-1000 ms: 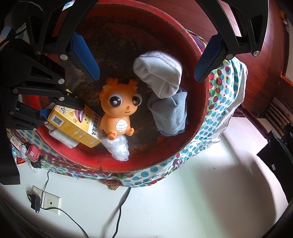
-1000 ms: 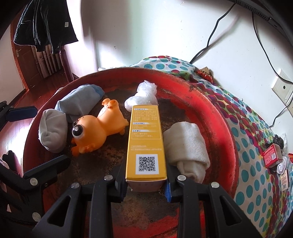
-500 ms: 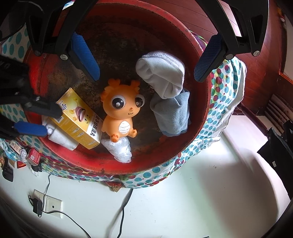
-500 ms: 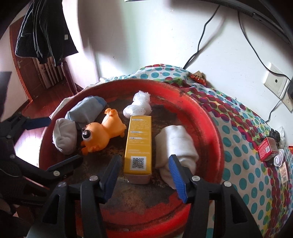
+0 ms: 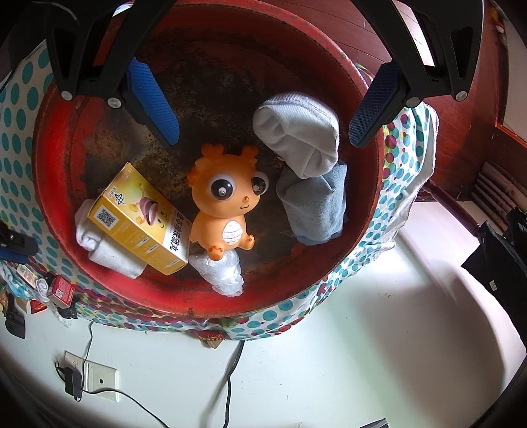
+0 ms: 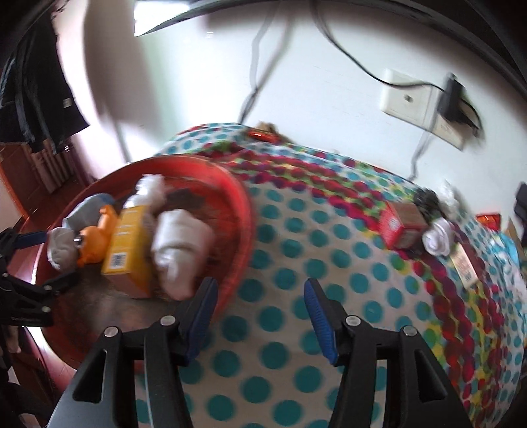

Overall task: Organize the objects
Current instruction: 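Grasp the dark red box with the right gripper while the left gripper returns to the bedspread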

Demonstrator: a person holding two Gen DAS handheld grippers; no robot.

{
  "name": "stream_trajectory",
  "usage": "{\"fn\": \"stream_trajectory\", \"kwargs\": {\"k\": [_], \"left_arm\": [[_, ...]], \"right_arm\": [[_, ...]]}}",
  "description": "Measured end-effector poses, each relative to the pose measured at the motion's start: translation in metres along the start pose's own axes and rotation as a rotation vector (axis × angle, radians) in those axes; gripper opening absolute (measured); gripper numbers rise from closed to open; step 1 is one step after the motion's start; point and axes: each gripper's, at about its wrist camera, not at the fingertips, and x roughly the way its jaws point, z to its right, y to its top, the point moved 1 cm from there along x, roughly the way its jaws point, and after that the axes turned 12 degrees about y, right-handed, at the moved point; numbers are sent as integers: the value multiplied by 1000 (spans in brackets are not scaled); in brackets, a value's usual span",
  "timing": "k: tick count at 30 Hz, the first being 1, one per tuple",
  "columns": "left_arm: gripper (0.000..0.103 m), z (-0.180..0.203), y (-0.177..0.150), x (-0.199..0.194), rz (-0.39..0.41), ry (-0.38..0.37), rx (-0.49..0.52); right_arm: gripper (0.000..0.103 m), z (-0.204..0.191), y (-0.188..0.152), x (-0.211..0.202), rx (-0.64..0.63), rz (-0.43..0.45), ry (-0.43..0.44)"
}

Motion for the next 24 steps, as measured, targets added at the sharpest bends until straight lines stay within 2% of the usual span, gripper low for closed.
{"fn": "stream_trajectory", "kwargs": {"k": [8, 15, 19, 24], "left_arm": [[103, 1, -2, 0, 2, -13, 9], [103, 7, -3, 1, -9, -11, 34], [103, 10, -3, 2, -10, -8, 40], [103, 16, -3, 0, 0, -3, 62]], "right_arm": [[56, 106, -19, -19, 172, 27, -155], [56, 194, -26, -33, 224, 20, -304], [56, 232, -25, -34, 251, 10, -326], [56, 262, -21, -25, 275, -4, -306]]}}
